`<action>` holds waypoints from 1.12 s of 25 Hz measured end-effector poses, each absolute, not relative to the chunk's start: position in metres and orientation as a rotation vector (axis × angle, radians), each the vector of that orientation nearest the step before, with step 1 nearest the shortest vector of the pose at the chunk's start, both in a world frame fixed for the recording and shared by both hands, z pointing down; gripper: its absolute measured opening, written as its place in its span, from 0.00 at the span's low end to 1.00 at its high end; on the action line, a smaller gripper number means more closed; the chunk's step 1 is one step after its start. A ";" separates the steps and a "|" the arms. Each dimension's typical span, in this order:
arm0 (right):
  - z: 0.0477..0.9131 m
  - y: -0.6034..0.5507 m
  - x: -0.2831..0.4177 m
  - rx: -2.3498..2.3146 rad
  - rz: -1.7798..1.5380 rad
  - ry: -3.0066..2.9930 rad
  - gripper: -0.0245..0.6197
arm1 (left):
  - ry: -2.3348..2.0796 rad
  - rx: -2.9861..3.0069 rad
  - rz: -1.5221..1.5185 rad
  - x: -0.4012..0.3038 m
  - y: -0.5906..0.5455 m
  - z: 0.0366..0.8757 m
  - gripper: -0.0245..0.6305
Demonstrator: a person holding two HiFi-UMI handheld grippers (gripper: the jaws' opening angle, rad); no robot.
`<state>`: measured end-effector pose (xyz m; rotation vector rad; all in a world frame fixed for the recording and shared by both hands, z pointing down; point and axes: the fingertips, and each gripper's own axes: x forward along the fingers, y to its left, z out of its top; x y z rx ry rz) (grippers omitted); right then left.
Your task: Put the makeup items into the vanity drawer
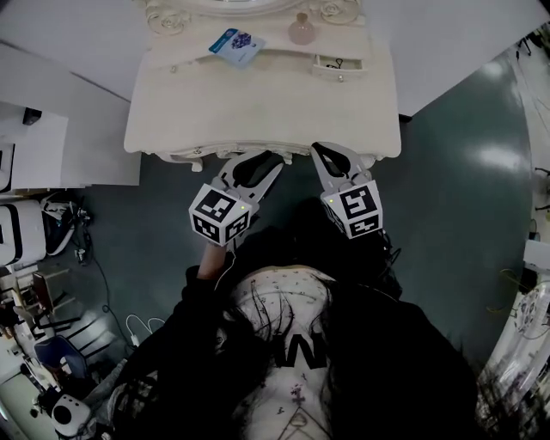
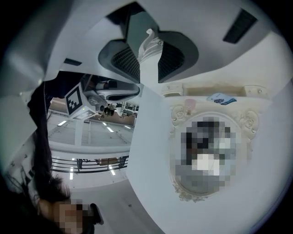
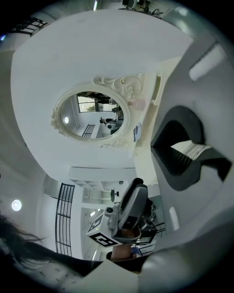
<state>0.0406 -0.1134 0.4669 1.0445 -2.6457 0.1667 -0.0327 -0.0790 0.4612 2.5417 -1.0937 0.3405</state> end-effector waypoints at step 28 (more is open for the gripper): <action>0.457 0.028 -0.017 1.163 0.124 -2.556 0.05 | -0.930 2.640 0.253 -0.085 0.033 0.452 0.22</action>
